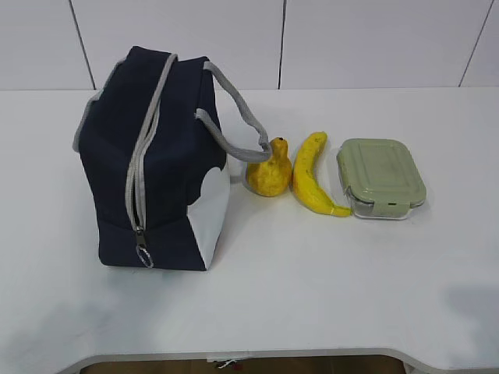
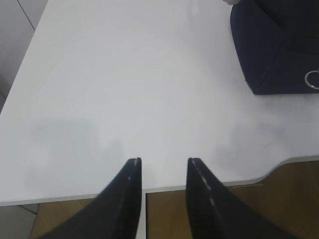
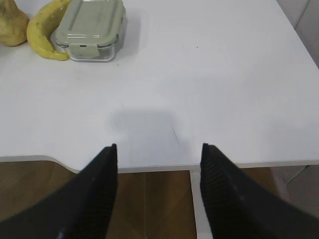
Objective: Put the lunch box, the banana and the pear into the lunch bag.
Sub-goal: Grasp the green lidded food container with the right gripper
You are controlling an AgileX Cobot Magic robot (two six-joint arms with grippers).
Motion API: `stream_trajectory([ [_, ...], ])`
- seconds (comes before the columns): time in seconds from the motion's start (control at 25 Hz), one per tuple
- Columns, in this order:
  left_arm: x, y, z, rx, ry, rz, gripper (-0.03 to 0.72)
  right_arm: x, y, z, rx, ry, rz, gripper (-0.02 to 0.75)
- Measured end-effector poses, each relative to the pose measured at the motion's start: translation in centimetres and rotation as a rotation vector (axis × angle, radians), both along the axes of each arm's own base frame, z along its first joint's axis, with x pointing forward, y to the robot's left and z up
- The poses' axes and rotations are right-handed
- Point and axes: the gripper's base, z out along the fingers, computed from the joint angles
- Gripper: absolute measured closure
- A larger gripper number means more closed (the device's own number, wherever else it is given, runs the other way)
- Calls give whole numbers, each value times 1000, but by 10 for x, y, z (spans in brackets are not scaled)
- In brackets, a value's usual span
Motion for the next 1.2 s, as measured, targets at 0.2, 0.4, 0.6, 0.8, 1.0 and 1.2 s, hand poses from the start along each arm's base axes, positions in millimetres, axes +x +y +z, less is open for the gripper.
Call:
stream_trajectory([
  [0.2, 0, 0, 0, 0, 0, 0, 454, 0, 0, 0, 0, 0, 0, 304],
  [0.4, 0, 0, 0, 0, 0, 0, 454, 0, 0, 0, 0, 0, 0, 303],
  [0.6, 0, 0, 0, 0, 0, 0, 454, 0, 0, 0, 0, 0, 0, 303],
  [0.8, 0, 2, 0, 16, 1, 11, 454, 0, 0, 0, 0, 0, 0, 303],
  [1.0, 0, 5, 0, 54, 3, 37, 454, 0, 0, 0, 0, 0, 0, 303],
  [1.2, 0, 5, 0, 54, 3, 37, 454, 0, 0, 0, 0, 0, 0, 303],
])
